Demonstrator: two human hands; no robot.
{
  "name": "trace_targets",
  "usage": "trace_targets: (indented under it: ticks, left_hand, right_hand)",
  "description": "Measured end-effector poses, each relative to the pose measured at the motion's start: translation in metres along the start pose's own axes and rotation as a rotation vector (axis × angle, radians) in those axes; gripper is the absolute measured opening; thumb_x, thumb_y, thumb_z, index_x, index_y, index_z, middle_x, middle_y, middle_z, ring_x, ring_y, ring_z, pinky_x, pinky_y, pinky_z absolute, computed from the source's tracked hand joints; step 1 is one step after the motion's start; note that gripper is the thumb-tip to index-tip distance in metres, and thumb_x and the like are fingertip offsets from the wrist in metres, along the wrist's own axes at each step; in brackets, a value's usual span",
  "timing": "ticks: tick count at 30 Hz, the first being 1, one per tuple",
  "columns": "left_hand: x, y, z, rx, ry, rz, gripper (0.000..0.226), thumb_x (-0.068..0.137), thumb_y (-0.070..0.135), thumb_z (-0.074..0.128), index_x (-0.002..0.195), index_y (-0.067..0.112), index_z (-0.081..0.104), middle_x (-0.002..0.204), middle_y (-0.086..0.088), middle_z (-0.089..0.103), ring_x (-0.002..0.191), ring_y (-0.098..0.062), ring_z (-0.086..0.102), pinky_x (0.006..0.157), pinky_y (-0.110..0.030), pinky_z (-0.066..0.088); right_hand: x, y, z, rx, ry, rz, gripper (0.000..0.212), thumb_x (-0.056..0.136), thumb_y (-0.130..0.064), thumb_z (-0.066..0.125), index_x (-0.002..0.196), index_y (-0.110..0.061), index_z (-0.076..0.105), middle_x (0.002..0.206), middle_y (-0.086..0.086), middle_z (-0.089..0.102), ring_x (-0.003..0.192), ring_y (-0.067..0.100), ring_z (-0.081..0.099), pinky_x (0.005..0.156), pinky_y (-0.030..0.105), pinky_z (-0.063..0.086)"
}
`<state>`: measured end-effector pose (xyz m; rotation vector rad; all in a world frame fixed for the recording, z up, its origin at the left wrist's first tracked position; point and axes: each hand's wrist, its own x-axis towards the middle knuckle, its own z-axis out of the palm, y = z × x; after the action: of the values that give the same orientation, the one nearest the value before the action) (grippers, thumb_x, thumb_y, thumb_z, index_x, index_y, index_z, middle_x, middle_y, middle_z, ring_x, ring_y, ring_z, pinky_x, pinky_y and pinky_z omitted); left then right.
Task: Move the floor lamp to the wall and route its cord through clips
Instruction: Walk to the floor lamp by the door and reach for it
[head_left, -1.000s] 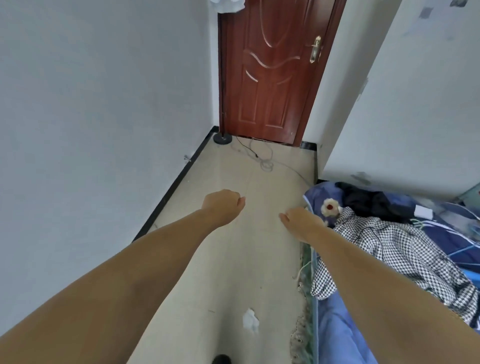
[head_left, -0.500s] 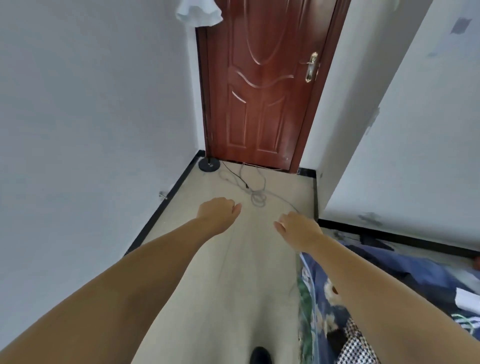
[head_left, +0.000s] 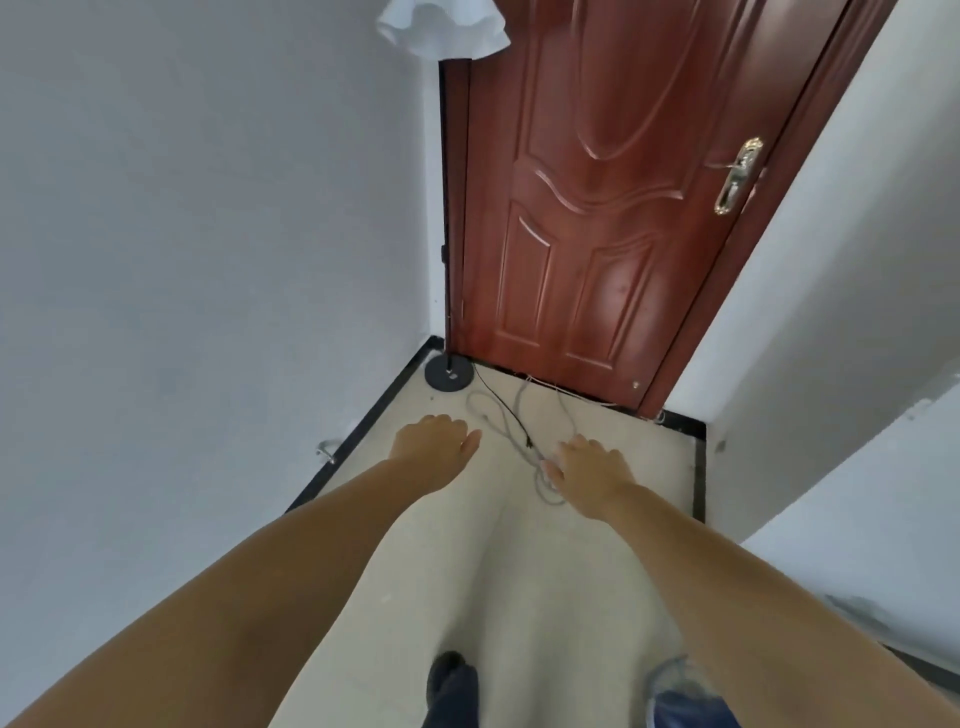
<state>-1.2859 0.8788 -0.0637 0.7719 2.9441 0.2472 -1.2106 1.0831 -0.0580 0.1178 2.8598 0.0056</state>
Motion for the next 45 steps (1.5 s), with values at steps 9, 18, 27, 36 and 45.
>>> trace_targets:
  ticks: [9, 18, 27, 36, 45]
  left_hand:
    - [0.226, -0.032, -0.045, -0.058, -0.05, -0.018, 0.046, 0.095, 0.042, 0.024, 0.09, 0.01, 0.056, 0.095, -0.01, 0.063, 0.088, -0.027, 0.058, 0.071, -0.037, 0.046]
    - [0.429, -0.056, -0.035, -0.117, -0.074, -0.209, 0.044, 0.095, 0.044, 0.022, 0.087, 0.015, 0.055, 0.098, -0.008, 0.065, 0.085, -0.024, 0.058, 0.077, -0.037, 0.047]
    - [0.576, -0.08, -0.001, -0.184, -0.106, -0.36, 0.047, 0.095, 0.045, 0.024, 0.113, 0.019, 0.06, 0.107, -0.006, 0.068, 0.088, -0.024, 0.06, 0.069, -0.031, 0.041]
    - [0.702, -0.162, 0.09, -0.255, -0.21, -0.453, 0.042, 0.093, 0.048, 0.028, 0.098, 0.023, 0.062, 0.104, -0.007, 0.07, 0.083, -0.024, 0.06, 0.073, -0.034, 0.047]
    - [0.791, -0.269, 0.188, -0.233, -0.181, -0.65, 0.052, 0.09, 0.052, 0.038, 0.12, 0.013, 0.054, 0.123, -0.008, 0.063, 0.107, -0.025, 0.059, 0.083, -0.033, 0.043]
  right_hand:
    - [0.202, 0.068, -0.072, 0.137, 0.008, 0.083, 0.047, 0.099, -0.042, 0.025, 0.126, -0.012, 0.05, 0.131, 0.01, 0.049, 0.12, 0.028, 0.048, 0.098, 0.044, 0.042]
    - [0.407, 0.144, -0.103, 0.184, -0.05, 0.033, 0.043, 0.1, -0.04, 0.027, 0.118, -0.011, 0.053, 0.123, 0.012, 0.052, 0.115, 0.031, 0.052, 0.095, 0.043, 0.044]
    - [0.586, 0.177, -0.107, 0.276, -0.121, -0.026, 0.048, 0.1, -0.041, 0.027, 0.126, -0.009, 0.051, 0.128, 0.017, 0.051, 0.117, 0.035, 0.053, 0.097, 0.044, 0.043]
    - [0.752, 0.153, -0.017, 0.381, -0.236, 0.012, 0.049, 0.1, -0.04, 0.026, 0.128, -0.007, 0.048, 0.131, 0.019, 0.048, 0.12, 0.036, 0.05, 0.097, 0.046, 0.042]
    - [0.888, 0.098, 0.086, 0.424, -0.278, 0.024, 0.042, 0.098, -0.039, 0.034, 0.125, -0.009, 0.045, 0.126, 0.014, 0.05, 0.115, 0.033, 0.051, 0.086, 0.042, 0.043]
